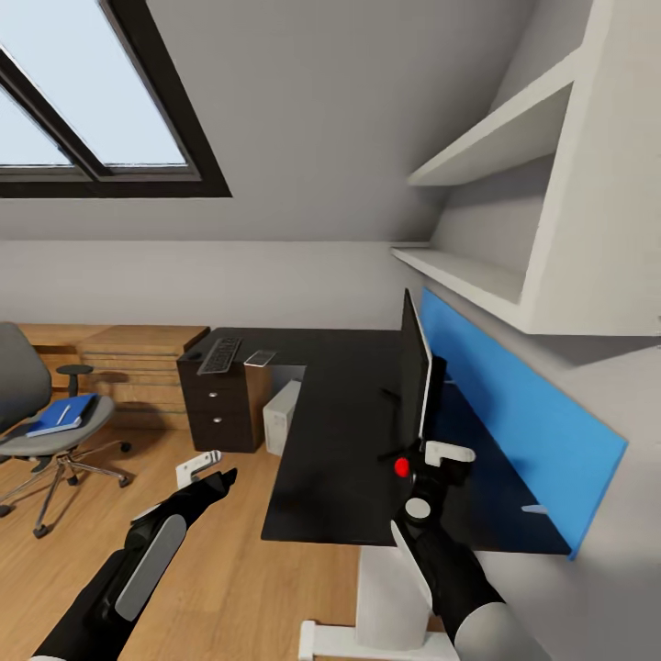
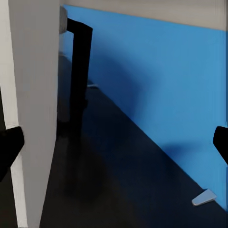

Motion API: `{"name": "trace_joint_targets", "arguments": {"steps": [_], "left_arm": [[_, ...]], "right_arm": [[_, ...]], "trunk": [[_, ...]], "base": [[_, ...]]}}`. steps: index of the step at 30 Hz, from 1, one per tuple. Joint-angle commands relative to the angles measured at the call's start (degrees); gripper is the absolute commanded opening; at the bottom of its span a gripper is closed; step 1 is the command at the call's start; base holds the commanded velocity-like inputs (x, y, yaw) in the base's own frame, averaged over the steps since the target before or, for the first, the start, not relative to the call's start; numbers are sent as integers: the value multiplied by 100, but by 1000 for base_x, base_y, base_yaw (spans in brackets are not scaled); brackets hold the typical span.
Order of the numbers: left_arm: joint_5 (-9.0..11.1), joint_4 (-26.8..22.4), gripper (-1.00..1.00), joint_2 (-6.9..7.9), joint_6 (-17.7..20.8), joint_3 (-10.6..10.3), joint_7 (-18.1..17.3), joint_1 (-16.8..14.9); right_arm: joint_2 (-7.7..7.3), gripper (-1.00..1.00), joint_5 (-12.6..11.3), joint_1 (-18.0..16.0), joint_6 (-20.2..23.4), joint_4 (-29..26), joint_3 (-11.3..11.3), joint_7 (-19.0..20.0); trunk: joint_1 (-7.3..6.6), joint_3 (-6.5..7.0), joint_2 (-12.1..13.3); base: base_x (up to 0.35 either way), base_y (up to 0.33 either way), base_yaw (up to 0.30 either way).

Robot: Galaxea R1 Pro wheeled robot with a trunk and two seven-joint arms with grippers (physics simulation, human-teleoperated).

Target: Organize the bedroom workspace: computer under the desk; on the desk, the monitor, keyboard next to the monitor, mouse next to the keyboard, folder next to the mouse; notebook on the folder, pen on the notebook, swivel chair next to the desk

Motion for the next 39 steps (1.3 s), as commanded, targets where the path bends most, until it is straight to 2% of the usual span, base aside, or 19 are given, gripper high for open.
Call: {"name": "trace_joint_targets", "arguments": {"steps": [1,11,21,26,39], "left_arm": [[60,-10,100,7,2,-17,58,-5],[67,-10,100,7,-3,-17,58,-5],[62,-10,100,7,-3,-17,58,-5],[68,-10,100,7,-3,-17,58,-5],[53,-9,100,13,-3,-16,62,-5]], "right_arm": [[-1,100,9,-5,-2,5,4,-22],[-1,100,17,-5,-3,5,4,-24],[-1,100,2,-5,4,9,10,-21],[6,100,0,-5,5,13,30,-20],[12,100,18,-5,-12,122,281,-15]], "trunk": [[1,-8,-5],[1,-8,-5],[1,-8,-5],[1,-8,-5],[1,-8,-5]], "base": [[0,-232,0],[-2,-37,0],[-98,221,0],[-13,51,0],[40,2,0]]}}
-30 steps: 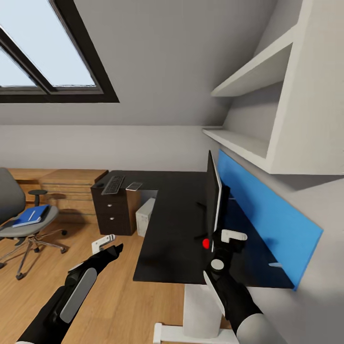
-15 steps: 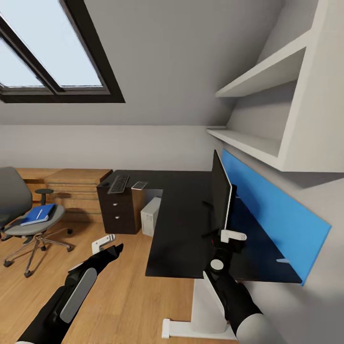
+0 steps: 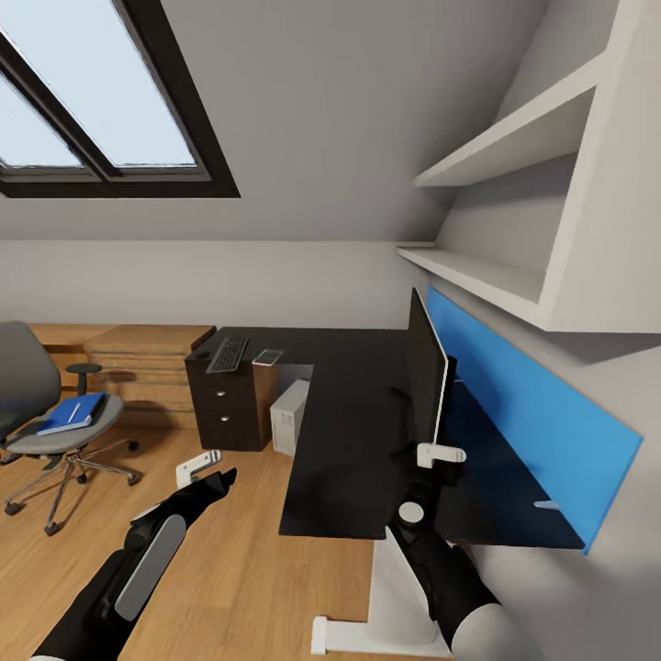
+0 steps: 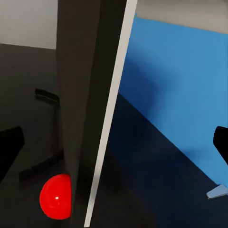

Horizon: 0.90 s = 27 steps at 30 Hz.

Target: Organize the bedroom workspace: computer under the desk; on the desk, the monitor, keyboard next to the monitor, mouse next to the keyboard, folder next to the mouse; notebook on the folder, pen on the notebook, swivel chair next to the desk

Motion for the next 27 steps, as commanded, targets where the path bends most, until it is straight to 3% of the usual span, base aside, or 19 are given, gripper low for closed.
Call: {"name": "trace_joint_targets", "arguments": {"steps": [1,14,27], "left_arm": [[59,-9,100,6,4,-18,56,-5],[61,-9,100,3,4,-18,61,-5],[71,-9,100,0,4,-18,63,-5]], "right_arm": [[-4,100,17,-5,-2,11,8,-25],[-21,100,17,-5,-2,20,-24,-23],[-50,100,25,-5,-2,20,-42,-26]], "trunk": [[3,-8,-5],[3,-8,-5],[3,-8,-5]], "base": [[266,0,0],[108,-36,0],[11,-69,0]]}}
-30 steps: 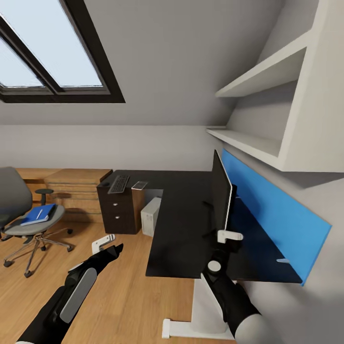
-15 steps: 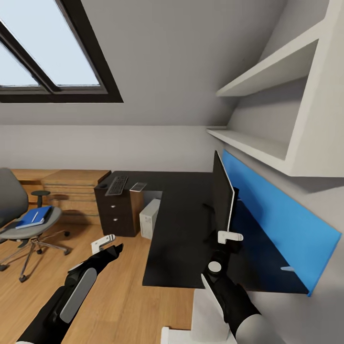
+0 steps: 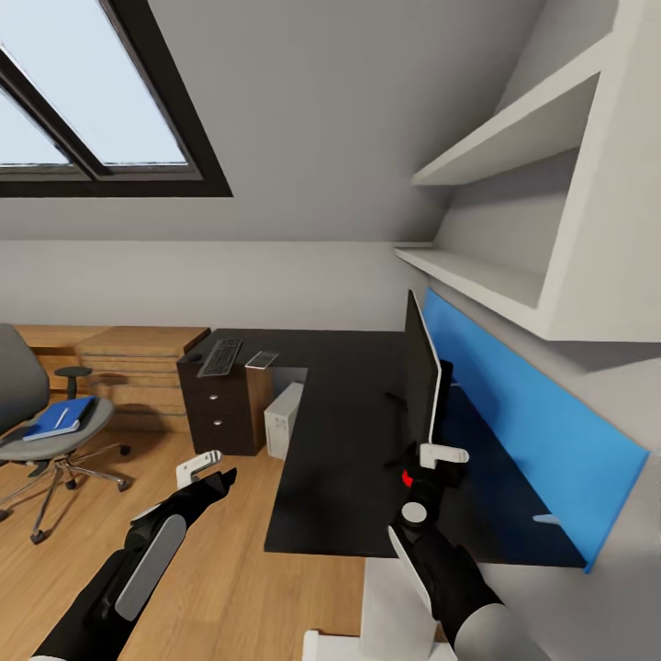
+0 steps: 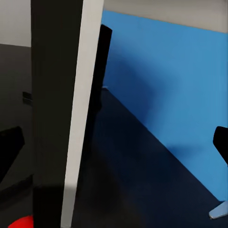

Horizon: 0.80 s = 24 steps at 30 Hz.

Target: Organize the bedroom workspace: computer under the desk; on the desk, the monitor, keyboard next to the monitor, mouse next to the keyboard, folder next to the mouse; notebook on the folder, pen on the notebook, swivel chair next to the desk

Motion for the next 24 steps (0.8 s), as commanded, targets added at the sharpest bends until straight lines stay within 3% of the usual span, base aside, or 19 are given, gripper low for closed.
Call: {"name": "trace_joint_targets", "arguments": {"steps": [1,24], "left_arm": [[59,-10,100,7,4,-17,58,-5],[62,-10,100,7,4,-17,54,-5]], "right_arm": [[-1,100,13,-5,-3,5,5,-28],[-6,100,18,-5,-88,5,38,-24]], "trunk": [[1,-8,-6],[1,-8,-6]], "base": [[0,-25,0],[-19,-94,0]]}}
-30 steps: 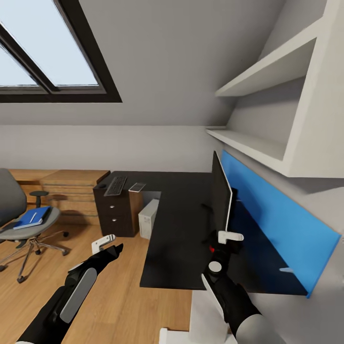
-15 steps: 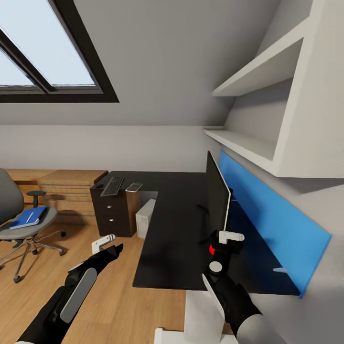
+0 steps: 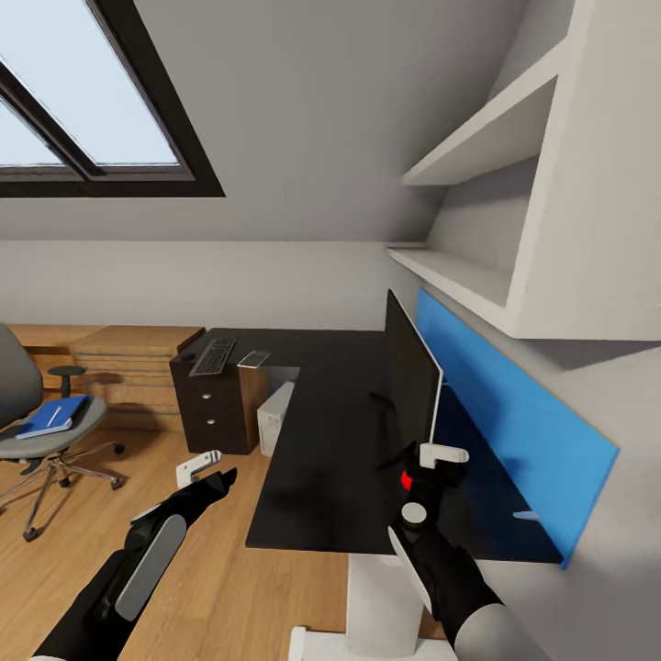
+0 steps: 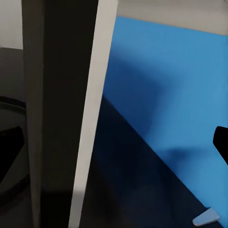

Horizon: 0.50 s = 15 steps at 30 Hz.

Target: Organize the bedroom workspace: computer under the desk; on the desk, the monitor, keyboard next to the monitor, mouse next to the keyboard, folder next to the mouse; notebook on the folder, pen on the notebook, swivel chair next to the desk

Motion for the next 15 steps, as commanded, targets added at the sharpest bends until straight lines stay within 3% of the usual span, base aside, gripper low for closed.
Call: {"name": "trace_joint_targets", "arguments": {"steps": [1,15], "left_arm": [[61,-9,100,7,4,-17,59,-5],[62,-8,100,7,4,-17,56,-5]], "right_arm": [[0,100,14,-5,-19,7,8,-24],[9,100,9,-5,-49,15,27,-23]], "trunk": [[1,-8,-6],[1,-8,-6]], "base": [[-2,-5,0],[0,-1,0]]}}
